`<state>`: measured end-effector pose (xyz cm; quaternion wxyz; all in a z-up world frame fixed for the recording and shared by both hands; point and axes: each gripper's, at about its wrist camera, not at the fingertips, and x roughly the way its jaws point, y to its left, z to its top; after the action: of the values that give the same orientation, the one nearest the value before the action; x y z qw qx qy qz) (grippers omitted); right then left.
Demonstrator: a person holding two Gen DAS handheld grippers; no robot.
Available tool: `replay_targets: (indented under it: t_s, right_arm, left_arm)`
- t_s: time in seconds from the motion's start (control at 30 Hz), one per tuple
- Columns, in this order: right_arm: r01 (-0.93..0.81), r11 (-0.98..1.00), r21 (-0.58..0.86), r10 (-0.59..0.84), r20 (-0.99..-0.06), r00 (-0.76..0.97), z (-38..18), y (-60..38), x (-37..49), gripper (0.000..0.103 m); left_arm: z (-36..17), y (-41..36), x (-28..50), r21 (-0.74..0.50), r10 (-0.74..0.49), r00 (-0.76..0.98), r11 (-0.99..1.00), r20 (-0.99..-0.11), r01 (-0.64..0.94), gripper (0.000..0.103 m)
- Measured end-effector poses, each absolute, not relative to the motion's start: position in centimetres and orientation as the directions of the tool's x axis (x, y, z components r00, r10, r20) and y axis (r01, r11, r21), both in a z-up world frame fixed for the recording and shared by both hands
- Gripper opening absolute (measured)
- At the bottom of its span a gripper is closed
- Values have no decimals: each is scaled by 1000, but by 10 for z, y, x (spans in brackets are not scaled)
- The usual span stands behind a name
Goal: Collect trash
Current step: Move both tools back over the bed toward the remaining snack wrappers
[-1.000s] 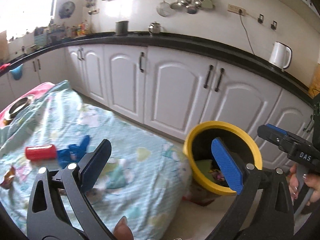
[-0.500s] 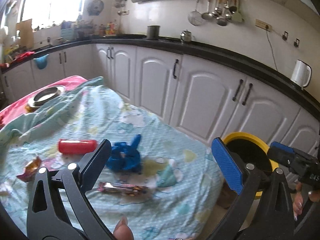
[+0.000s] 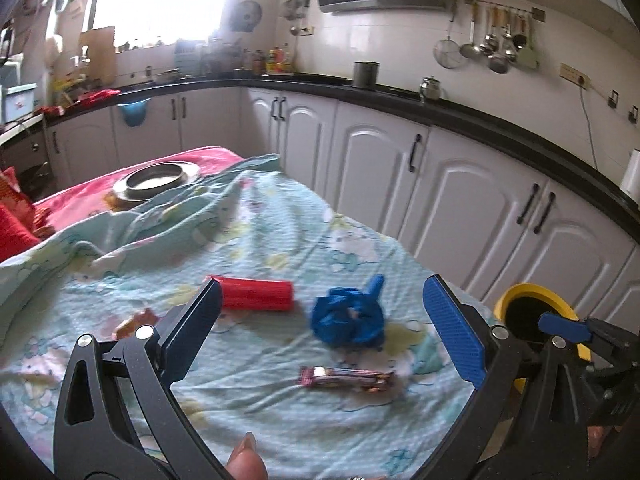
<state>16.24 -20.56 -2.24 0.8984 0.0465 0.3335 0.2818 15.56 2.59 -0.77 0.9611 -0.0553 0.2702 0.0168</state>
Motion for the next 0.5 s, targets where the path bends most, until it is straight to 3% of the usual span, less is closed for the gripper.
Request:
replay_targets:
  t_s: [0.5]
  right_arm:
    - [-599, 776, 197, 571, -624, 534, -39, -119, 174, 71]
  left_arm:
    - [-21, 104, 145, -101, 131, 826, 970, -548, -222, 92]
